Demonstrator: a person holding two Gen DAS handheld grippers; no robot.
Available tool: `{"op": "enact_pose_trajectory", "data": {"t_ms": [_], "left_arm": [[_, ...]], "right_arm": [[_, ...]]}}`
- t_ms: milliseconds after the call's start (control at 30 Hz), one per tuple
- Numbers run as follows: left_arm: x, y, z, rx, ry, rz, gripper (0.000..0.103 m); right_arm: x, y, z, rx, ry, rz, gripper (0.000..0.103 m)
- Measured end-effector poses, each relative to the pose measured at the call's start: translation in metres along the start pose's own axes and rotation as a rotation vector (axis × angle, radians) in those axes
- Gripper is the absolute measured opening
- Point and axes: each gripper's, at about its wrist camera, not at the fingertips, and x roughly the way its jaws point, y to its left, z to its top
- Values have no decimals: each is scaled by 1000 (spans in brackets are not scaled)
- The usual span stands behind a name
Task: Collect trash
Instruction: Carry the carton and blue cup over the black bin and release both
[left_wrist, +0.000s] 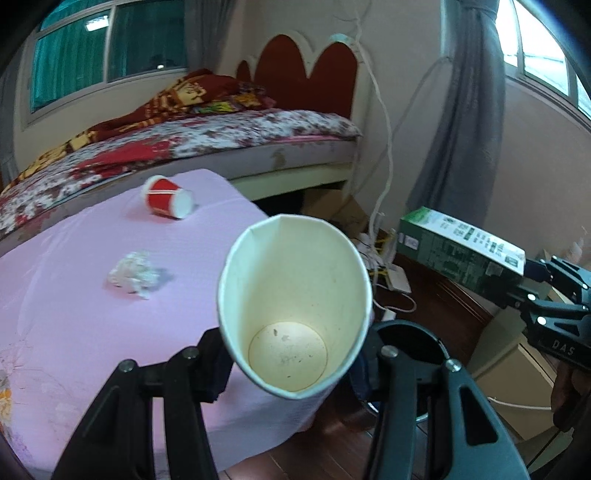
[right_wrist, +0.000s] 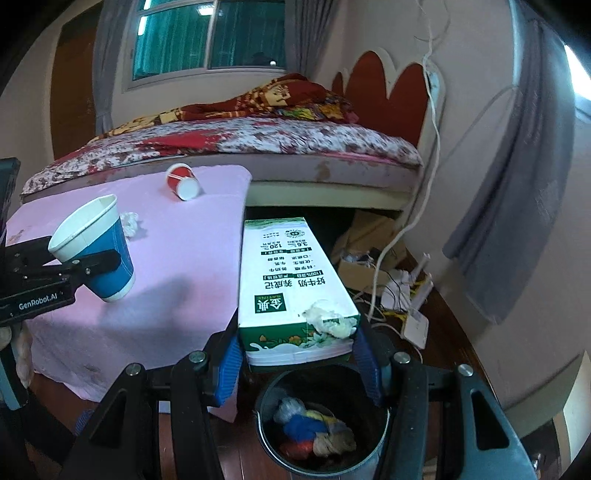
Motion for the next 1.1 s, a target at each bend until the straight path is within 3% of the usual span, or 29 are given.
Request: {"op": "enact_pose_trajectory", "data": {"t_ms": [633,1100], "left_arm": [[39,-88,-25,112,107,-135,53],[90,-130,-57,161,274,-246,52]], "right_arm": [[10,-59,-60,88,120,-44,57],[44,-90,-114,129,261,-31,57]]}}
